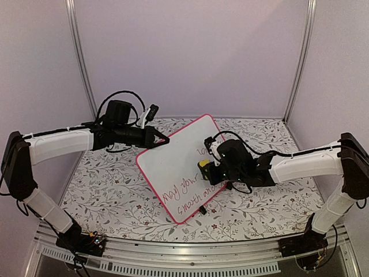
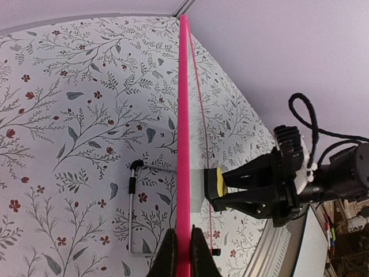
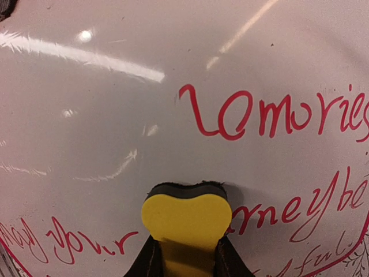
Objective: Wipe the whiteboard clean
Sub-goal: Erase the whiteboard at the center of the board.
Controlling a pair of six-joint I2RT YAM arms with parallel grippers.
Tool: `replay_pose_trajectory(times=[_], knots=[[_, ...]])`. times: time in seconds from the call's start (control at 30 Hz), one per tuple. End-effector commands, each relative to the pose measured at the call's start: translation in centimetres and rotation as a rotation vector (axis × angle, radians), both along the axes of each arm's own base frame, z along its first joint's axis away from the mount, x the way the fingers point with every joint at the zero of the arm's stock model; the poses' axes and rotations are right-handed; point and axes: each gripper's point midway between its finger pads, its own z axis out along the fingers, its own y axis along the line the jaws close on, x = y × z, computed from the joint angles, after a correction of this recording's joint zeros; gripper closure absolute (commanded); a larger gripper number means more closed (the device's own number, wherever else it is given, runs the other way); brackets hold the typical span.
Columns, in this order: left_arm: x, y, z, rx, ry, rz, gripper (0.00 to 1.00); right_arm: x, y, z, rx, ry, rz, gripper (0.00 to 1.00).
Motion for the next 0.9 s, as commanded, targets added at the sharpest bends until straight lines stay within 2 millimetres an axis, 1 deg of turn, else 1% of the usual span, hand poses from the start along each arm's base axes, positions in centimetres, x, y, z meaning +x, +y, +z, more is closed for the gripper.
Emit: replay_pose_trajectory(times=[0.0, 0.2, 0.33, 0.57, 0.87], knots=[[-0.8, -0.5, -2.9, 0.081, -0.001, -0.05, 1.0, -1.7, -1.8, -3.1, -0.084, 0.09, 0.005, 0.75], [-0.8, -0.6, -3.0, 0.082, 0.001, -0.051, 1.0, -0.9, -1.0, -2.2, -0.066, 0.062, 0.001, 0.75], [-0.8, -0.6, -3.0, 0.083, 0.0, -0.051, 1.0, 0.0, -0.4, -1.1, -0.061, 0.028, -0.008, 0.75], [-0.8, -0.6, -2.9, 0.081, -0.001, -0.053, 1.0, 1.8, 0.9, 1.3, -0.043, -0.035, -0.015, 0.74], [-0.9, -0.6, -2.8, 0.08, -0.003, -0.055, 1.0, 4.3, 1.5, 4.0, -0.004, -0.089, -0.037, 0.74]])
